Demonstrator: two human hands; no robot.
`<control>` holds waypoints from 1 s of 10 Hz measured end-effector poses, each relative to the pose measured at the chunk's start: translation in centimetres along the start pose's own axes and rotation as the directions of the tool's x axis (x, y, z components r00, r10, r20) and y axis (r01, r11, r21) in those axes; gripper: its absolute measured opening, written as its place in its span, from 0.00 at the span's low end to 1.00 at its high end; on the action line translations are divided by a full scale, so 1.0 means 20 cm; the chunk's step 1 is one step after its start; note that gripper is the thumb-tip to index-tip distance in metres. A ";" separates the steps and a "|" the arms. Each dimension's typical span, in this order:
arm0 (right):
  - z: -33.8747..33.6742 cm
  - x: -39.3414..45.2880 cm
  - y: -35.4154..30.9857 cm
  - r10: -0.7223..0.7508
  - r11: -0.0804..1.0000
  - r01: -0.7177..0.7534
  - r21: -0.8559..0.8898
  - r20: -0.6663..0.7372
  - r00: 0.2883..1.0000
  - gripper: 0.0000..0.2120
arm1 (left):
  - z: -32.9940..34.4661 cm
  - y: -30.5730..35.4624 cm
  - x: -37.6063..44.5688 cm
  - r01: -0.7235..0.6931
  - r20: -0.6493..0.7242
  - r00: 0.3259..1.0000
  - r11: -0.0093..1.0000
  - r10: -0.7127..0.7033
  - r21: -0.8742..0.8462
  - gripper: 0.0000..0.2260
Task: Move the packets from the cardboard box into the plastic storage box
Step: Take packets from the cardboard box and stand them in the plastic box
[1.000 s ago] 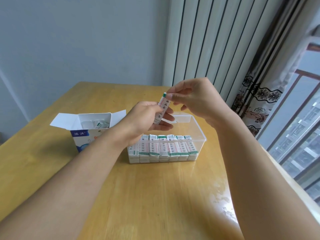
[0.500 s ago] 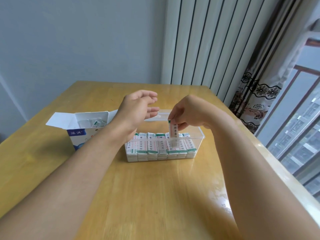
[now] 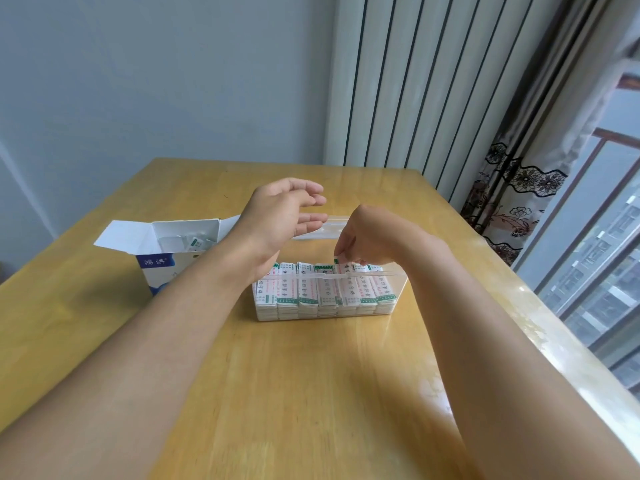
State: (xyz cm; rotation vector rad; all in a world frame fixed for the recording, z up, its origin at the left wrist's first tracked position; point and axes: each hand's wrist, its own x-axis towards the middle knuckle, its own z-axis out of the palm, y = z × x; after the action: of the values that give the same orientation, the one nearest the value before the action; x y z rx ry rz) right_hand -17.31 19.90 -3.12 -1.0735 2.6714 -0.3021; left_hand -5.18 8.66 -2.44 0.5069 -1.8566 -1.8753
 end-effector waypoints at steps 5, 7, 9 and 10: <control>0.05 0.06 -0.01 0.066 0.998 -0.067 -0.008 -0.074 0.995 0.06 | 0.00 -0.01 0.00 0.015 0.040 0.999 0.999 -0.017 0.032 0.10; 0.05 0.07 -0.01 0.084 0.996 -0.085 -0.011 -0.072 0.994 0.07 | -0.01 -0.01 0.00 0.017 0.048 0.999 0.999 -0.019 0.040 0.10; 0.05 0.04 -0.01 0.068 0.996 -0.070 -0.051 -0.035 0.997 0.07 | -0.01 -0.01 0.00 0.023 0.054 0.998 0.999 -0.025 0.037 0.10; 0.05 0.05 -0.01 0.061 0.996 -0.063 -0.060 -0.027 0.998 0.09 | 0.00 -0.01 -0.01 0.029 0.054 0.998 0.999 -0.030 0.031 0.10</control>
State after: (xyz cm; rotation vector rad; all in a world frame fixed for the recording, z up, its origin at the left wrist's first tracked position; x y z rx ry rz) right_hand -17.44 18.96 -4.19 -1.0077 2.7465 -0.2257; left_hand -5.05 8.64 -2.59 0.5008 -1.9251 -1.9006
